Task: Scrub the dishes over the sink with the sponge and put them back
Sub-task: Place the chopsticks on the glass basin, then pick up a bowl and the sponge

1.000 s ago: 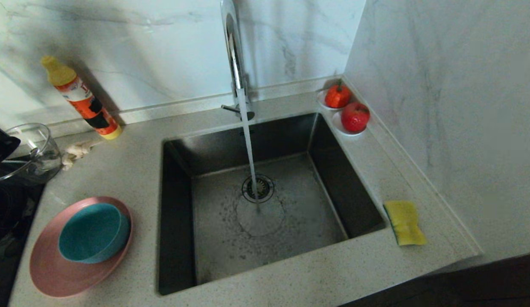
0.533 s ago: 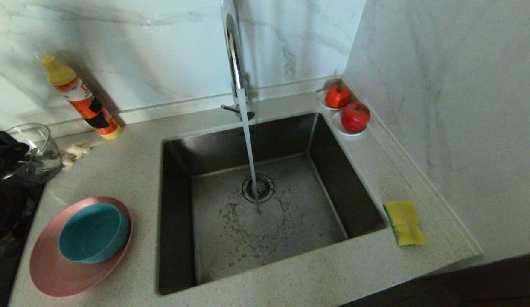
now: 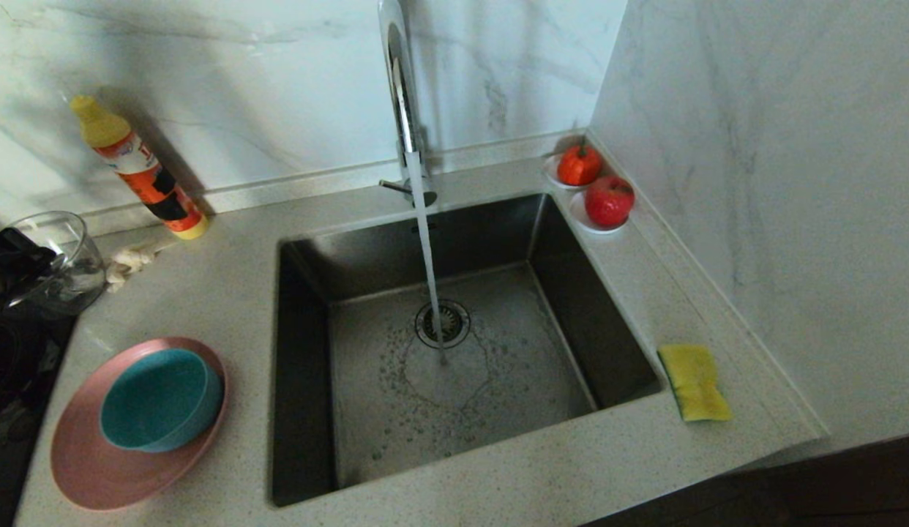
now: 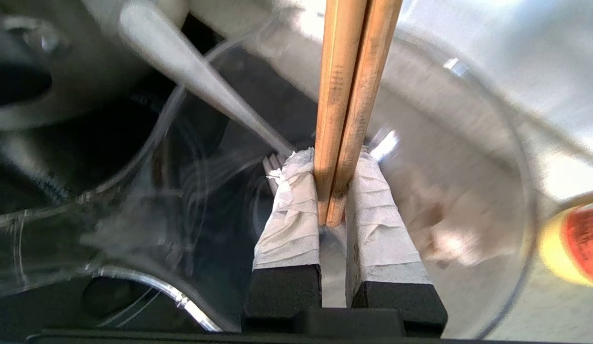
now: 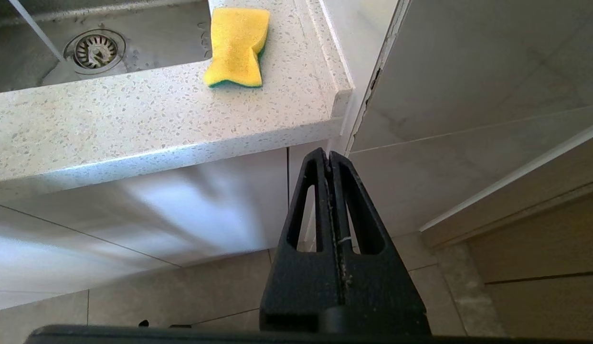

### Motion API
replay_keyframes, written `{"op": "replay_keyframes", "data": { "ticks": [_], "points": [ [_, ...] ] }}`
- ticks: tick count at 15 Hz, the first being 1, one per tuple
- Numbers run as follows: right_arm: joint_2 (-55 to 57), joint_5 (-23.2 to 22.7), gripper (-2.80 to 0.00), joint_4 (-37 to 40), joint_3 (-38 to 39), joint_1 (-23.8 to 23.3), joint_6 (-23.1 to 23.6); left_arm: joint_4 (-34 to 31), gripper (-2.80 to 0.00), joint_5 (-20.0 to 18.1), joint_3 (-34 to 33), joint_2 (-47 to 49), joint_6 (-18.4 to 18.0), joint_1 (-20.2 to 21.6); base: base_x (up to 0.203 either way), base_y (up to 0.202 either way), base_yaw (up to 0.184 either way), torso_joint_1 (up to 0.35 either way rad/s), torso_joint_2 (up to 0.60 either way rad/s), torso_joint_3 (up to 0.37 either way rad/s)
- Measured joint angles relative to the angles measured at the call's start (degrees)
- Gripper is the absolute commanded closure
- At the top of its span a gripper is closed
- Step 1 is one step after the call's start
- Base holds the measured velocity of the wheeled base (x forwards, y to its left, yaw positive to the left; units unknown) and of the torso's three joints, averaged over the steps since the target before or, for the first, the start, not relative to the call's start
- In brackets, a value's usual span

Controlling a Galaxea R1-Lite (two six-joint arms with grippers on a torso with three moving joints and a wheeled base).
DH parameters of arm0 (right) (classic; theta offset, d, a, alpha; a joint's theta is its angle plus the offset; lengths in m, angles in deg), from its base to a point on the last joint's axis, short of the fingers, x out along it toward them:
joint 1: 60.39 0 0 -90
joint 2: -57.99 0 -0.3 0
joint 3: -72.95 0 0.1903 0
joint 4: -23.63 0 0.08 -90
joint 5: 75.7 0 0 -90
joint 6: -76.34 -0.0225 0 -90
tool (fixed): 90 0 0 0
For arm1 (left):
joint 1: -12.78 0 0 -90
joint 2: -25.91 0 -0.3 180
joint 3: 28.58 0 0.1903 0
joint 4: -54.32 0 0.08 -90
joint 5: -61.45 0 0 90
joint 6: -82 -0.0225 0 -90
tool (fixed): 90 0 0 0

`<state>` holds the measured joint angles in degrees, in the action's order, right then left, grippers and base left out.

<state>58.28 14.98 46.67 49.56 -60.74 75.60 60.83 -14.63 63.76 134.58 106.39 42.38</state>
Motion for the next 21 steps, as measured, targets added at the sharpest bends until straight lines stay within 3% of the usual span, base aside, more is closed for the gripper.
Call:
{"op": "replay_keyframes", "data": {
  "ticks": [8, 14, 18, 21],
  "points": [
    [0.0, 0.0, 0.00, 0.0, 0.0, 0.0, 0.0, -1.3, -2.80, 0.0, 0.7, -1.1, 0.1, 0.1, 0.000, 0.000, 0.000, 0.000, 0.00, 0.000],
    [0.0, 0.0, 0.00, 0.0, 0.0, 0.0, 0.0, -2.4, -2.80, -0.1, 3.1, -8.8, -0.7, 0.1, 0.000, 0.000, 0.000, 0.000, 0.00, 0.000],
    [0.0, 0.0, 0.00, 0.0, -0.1, 0.0, 0.0, -10.0, -2.80, -0.4, 5.6, -16.1, -1.5, 0.1, 0.000, 0.000, 0.000, 0.000, 0.00, 0.000],
    [0.0, 0.0, 0.00, 0.0, 0.0, 0.0, 0.0, -18.1, -2.80, -2.9, 6.4, -22.3, -1.4, 0.1, 0.000, 0.000, 0.000, 0.000, 0.00, 0.000]
  ]
}}
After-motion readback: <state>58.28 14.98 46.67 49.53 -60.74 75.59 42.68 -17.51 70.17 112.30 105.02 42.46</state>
